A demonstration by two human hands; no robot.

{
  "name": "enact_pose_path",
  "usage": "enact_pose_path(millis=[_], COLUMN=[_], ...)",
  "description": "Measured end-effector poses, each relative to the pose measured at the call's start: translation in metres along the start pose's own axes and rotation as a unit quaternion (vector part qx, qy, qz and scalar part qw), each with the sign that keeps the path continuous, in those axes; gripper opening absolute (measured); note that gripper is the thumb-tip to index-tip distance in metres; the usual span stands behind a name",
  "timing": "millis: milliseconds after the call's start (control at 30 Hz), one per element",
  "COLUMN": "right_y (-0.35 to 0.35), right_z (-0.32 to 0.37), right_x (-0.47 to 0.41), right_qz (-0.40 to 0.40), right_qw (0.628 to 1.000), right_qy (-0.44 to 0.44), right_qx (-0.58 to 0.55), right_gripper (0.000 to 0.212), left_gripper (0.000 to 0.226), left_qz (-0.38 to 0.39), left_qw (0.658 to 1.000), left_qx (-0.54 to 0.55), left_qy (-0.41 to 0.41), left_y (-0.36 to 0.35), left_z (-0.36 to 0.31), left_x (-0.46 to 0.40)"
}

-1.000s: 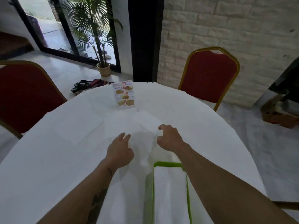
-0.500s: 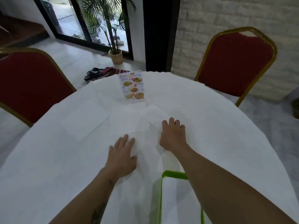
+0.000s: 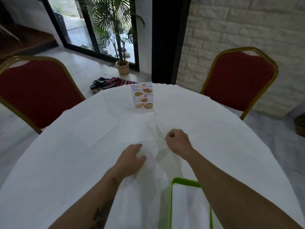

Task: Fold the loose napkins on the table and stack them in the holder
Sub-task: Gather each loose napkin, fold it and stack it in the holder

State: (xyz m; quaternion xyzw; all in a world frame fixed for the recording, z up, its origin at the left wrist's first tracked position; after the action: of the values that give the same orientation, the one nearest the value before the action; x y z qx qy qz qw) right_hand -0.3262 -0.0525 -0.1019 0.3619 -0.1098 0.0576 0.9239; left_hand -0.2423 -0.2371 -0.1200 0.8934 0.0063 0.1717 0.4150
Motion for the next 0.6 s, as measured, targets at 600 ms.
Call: enact_pose_path(millis=[600], right_y=[0.028], right_z=[0.046], right_x=[0.169], right_qz=[0.09], right_qw=[0.975], right_qy=[0.026], right_qx=[-0.2], right_gripper=[0.016], left_gripper=[0.027], left_qz=[0.058], left_qw=[0.857], left_qx=[0.487], left_qy=[0.155], left_y=[0.029], left_z=[-0.029], left_x=[0.102])
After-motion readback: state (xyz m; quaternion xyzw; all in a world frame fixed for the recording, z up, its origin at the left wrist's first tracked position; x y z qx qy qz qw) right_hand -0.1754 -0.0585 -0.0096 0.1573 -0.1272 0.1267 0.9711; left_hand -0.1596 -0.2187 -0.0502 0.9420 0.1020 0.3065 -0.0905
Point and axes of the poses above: each hand's wrist, its own x-axis away from the middle knuckle, its own y-axis out of the back of the hand, z = x × y, the point moved 2 cm from there along -x, towards the middle knuckle, and after that the axes turned 2 degrees about -z, right-handed, at the moved point
